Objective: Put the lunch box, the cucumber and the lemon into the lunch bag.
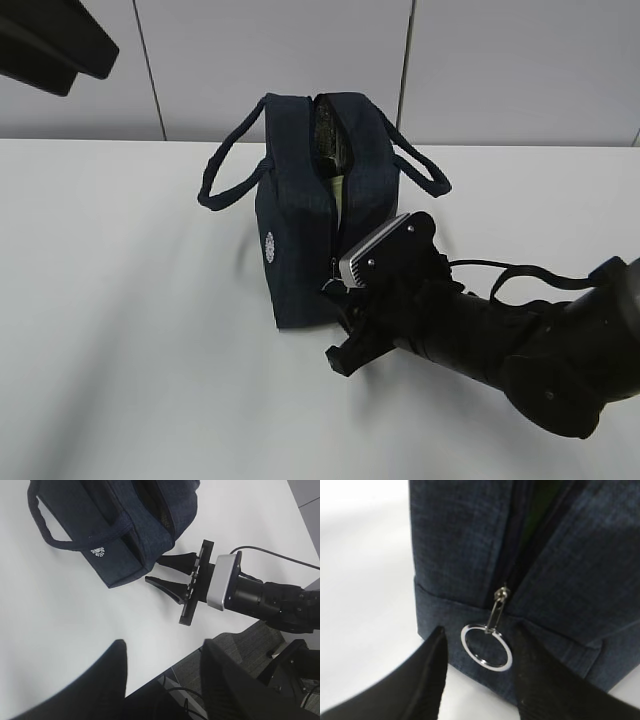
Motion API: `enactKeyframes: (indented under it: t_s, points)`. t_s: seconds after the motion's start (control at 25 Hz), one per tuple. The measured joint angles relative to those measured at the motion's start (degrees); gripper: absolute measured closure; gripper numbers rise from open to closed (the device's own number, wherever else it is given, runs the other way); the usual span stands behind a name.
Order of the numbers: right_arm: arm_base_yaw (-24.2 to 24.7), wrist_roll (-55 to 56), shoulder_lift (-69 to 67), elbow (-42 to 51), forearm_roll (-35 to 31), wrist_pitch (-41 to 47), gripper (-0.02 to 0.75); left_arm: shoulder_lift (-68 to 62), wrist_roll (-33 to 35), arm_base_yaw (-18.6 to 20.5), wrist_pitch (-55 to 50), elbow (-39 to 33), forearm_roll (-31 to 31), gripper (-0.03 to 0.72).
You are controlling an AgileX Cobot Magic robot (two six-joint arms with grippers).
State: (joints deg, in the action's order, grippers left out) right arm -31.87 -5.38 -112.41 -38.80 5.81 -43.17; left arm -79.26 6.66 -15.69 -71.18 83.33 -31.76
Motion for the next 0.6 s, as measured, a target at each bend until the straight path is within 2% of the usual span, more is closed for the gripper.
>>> enactKeyframes:
  t_s: [0.28,0.6]
  points:
    - [0.0,0.0,-1.1,0.0,0.3,-0.5,0.552,0.0,0.0,0.0,0.0,0.0,0.0,0.362]
    - [0.0,0.0,-1.1,0.0,2.5,-0.8,0.569,0.0,0.0,0.0,0.0,0.0,0.0,0.367]
